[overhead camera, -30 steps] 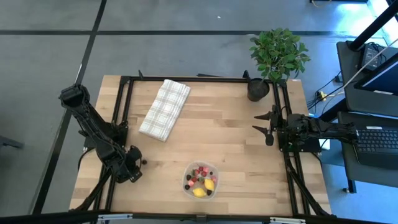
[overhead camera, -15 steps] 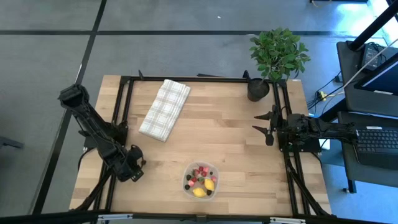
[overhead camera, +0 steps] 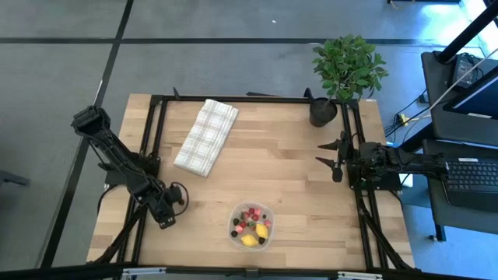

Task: Pick and placing Produce into tupperware
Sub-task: Put the black cherry into the transparent bin

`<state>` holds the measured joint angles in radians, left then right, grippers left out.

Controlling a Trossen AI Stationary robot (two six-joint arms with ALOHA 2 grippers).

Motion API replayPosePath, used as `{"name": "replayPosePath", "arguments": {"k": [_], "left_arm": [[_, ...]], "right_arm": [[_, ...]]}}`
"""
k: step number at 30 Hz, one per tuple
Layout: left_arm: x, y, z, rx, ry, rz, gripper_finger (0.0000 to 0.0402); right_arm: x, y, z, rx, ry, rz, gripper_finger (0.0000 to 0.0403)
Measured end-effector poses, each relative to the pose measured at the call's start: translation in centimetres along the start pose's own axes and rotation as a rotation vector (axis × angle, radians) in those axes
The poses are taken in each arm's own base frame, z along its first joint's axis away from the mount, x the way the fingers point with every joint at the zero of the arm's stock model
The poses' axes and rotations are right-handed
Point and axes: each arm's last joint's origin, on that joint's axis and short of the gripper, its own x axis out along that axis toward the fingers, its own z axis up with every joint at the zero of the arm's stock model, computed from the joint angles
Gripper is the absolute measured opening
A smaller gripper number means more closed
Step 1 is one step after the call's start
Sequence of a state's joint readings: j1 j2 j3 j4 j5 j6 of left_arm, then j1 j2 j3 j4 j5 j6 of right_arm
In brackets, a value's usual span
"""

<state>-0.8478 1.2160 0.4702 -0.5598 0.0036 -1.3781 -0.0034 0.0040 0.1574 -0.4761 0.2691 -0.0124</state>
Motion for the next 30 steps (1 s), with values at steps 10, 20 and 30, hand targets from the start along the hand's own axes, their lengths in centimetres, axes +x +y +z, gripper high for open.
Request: {"name": "replayPosePath", "arguments": {"k": [10, 20, 30], "left_arm": [[-0.1, -0.1, 0.5, 0.081, -0.007, -0.024, 0.0194], [-3.0, -2.5, 1.0, 0.081, -0.013, -0.078, 0.0194], [-3.4, -1.3, 2.0, 0.091, -0.13, 0.09, 0.0194]], "right_arm": [[0.0, 0.0, 0.0, 0.0, 0.001, 0.0, 0.0219], [0.0, 0.0, 0.0, 0.0, 0.0, 0.0, 0.0219], [0.0, 0.0, 0.0, 0.0, 0.0, 0.0, 0.0219]]}}
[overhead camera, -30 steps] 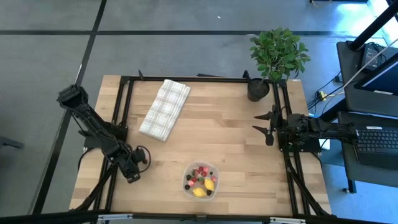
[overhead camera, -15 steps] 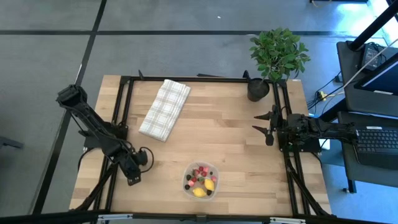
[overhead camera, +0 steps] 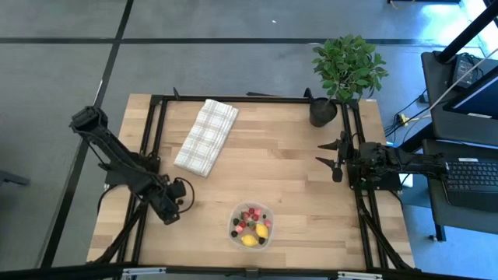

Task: Pick and placing Produce into tupperware
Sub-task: Put the black cherry into the transparent bin

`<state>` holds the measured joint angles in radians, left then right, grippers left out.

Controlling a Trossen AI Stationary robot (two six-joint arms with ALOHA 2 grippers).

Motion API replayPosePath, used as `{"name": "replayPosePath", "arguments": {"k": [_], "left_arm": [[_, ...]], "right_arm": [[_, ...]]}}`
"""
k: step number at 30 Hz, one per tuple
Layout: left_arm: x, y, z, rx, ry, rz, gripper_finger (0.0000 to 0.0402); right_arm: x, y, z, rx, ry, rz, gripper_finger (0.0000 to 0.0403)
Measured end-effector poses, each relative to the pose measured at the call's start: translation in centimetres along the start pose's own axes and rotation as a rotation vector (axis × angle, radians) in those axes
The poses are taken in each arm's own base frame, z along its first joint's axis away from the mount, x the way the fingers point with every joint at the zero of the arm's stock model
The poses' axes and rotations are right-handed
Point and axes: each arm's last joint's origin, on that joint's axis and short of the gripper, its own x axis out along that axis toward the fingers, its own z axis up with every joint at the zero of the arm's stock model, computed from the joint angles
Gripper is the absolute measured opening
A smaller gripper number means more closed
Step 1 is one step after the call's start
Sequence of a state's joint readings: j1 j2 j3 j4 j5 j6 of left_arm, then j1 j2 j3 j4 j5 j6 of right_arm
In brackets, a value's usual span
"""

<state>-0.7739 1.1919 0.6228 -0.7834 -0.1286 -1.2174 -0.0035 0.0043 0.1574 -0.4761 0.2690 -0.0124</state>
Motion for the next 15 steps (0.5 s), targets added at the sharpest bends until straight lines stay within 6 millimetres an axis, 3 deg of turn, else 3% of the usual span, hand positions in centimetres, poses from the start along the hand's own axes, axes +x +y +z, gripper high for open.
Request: {"name": "replayPosePath", "arguments": {"k": [15], "left_arm": [[0.17, 0.25, 0.48, 0.044, -0.02, 0.029, 0.0194]], "right_arm": [[0.0, 0.0, 0.0, 0.0, 0.0, 0.0, 0.0219]]}}
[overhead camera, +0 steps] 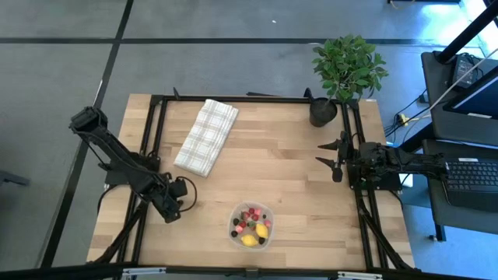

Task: Pick and placing Produce into tupperware
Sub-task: Put the black cherry into the transparent bin

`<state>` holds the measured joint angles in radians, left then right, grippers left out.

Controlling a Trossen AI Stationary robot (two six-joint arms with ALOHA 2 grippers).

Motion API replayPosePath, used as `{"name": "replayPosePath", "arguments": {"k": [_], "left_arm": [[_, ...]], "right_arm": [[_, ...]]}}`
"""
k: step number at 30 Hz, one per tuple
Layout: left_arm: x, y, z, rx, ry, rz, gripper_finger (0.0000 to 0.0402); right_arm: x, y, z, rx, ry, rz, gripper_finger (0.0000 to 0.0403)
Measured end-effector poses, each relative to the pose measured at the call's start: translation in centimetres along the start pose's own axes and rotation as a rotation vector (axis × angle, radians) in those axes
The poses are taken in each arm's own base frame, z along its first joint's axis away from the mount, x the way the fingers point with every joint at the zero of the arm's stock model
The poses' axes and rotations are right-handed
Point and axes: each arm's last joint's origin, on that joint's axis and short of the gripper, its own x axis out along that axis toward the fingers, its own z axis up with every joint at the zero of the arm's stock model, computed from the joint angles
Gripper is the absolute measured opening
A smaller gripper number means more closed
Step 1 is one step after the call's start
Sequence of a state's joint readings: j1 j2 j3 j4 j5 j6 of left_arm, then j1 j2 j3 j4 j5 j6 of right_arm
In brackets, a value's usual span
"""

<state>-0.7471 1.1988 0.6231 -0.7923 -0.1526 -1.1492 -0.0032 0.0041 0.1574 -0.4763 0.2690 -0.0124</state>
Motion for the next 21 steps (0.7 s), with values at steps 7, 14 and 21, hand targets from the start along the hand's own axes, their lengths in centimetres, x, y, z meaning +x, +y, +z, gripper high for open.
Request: {"name": "replayPosePath", "arguments": {"k": [7, 14, 21], "left_arm": [[1.5, -0.4, -0.3, 0.01, 0.096, 0.055, 0.0194], [2.8, -0.9, -0.3, -0.038, 0.111, 0.086, 0.0194], [3.6, -1.2, -0.6, -0.043, 0.224, 0.082, 0.0194]], "right_arm": [[0.0, 0.0, 0.0, 0.0, 0.001, 0.0, 0.0219], [0.0, 0.0, 0.0, 0.002, 0.001, 0.0, 0.0219], [0.0, 0.0, 0.0, 0.003, 0.001, 0.0, 0.0219]]}}
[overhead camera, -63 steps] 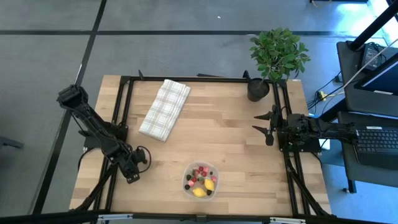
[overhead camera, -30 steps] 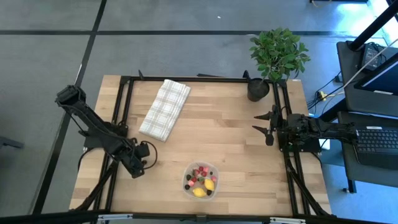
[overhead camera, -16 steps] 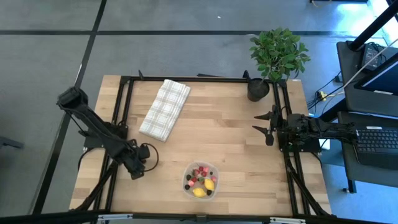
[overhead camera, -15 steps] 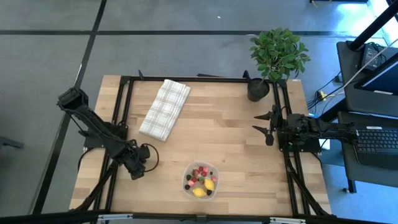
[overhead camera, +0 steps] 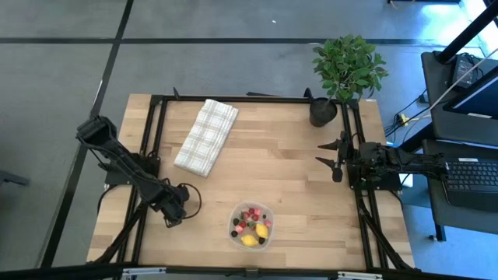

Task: Pick and placing Produce into tupperware
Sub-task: Put the black cherry into the transparent bin

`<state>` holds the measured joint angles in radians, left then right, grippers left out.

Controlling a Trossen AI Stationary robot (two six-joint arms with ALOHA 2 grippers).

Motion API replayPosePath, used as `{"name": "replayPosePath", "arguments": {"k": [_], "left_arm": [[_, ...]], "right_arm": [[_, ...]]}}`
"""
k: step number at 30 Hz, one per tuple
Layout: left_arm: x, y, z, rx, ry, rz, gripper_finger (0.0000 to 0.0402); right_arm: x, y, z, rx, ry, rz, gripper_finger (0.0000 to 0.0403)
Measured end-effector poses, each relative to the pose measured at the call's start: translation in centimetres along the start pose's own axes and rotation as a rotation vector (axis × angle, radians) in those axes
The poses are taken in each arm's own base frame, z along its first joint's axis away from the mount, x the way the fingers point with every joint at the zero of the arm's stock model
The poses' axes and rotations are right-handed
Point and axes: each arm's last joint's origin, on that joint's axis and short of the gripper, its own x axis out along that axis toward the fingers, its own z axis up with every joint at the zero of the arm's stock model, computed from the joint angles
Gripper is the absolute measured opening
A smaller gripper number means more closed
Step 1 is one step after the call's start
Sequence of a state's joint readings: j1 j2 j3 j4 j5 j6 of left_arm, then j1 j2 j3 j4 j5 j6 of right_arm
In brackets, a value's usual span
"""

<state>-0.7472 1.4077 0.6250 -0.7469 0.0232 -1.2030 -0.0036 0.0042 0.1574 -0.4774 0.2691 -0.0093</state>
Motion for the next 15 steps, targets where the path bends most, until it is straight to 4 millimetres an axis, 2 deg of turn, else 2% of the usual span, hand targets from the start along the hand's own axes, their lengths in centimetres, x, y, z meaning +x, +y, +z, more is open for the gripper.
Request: {"name": "replayPosePath", "arguments": {"k": [15], "left_arm": [[0.15, -0.05, 0.08, -0.02, -0.015, 0.014, 0.0189]], "right_arm": [[0.0, 0.0, 0.0, 0.0, 0.0, 0.0, 0.0219]]}}
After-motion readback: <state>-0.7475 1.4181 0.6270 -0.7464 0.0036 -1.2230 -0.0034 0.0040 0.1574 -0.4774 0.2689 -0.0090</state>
